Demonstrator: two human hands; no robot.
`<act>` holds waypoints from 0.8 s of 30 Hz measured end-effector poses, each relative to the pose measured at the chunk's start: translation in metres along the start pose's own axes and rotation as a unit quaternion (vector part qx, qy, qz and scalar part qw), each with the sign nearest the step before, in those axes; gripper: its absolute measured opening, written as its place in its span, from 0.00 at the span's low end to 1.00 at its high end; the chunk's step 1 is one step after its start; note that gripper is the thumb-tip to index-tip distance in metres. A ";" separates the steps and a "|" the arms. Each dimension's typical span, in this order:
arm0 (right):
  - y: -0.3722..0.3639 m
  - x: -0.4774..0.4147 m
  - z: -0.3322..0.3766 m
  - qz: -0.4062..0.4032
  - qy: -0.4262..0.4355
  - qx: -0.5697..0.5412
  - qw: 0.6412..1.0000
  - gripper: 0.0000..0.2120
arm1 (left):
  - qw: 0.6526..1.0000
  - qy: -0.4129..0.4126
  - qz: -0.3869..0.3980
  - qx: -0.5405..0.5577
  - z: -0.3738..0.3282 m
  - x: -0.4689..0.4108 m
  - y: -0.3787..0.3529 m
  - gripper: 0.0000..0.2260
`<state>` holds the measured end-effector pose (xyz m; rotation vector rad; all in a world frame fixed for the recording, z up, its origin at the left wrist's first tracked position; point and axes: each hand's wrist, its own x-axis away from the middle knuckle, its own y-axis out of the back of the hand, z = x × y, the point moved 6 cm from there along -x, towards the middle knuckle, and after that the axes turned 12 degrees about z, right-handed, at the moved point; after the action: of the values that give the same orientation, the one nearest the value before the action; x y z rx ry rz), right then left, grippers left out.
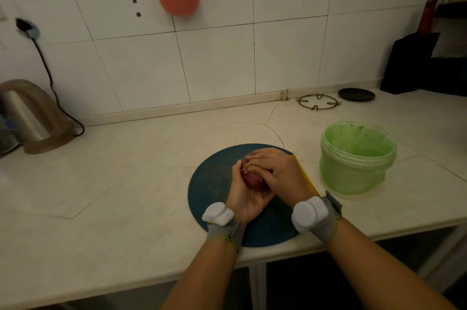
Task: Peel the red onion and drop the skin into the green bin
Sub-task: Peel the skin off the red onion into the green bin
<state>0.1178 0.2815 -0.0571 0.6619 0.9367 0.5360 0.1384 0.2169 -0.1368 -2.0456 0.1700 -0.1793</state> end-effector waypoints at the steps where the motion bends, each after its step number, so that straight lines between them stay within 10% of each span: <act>1: -0.001 0.001 0.002 -0.017 0.006 0.018 1.000 0.09 | 1.000 -0.004 0.002 0.009 0.000 0.000 0.000 0.28; 10: 0.003 0.004 -0.001 -0.171 -0.129 -0.118 0.970 0.07 | 0.989 -0.079 -0.024 0.120 0.008 -0.001 -0.014 0.25; 19: 0.014 0.003 -0.015 -0.231 -0.266 -0.330 0.876 0.07 | 0.975 -0.198 -0.094 -0.039 -0.007 -0.010 -0.021 0.22; 24: 0.034 0.003 -0.027 -0.357 -0.309 -0.496 0.729 0.07 | 0.970 -0.205 -0.055 -0.118 -0.010 -0.005 -0.042 0.19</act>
<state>0.0916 0.3148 -0.0459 -0.5118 0.1142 0.0326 0.1334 0.2291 -0.0954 -2.2819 -0.1900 0.2072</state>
